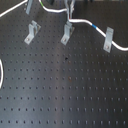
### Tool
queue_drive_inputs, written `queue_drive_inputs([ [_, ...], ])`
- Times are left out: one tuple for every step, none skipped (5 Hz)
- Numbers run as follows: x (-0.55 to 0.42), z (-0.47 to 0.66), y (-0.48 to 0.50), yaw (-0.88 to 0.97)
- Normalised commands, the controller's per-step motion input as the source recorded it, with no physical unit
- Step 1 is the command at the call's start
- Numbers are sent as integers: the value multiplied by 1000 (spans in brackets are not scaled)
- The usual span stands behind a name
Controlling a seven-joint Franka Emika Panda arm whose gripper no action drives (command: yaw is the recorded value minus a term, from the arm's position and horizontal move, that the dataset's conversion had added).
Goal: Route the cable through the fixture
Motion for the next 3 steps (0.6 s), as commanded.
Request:
queue_drive_inputs([
  [-174, -114, 112, 17],
  [-91, -152, 230, 231],
  [12, -124, 123, 286],
])
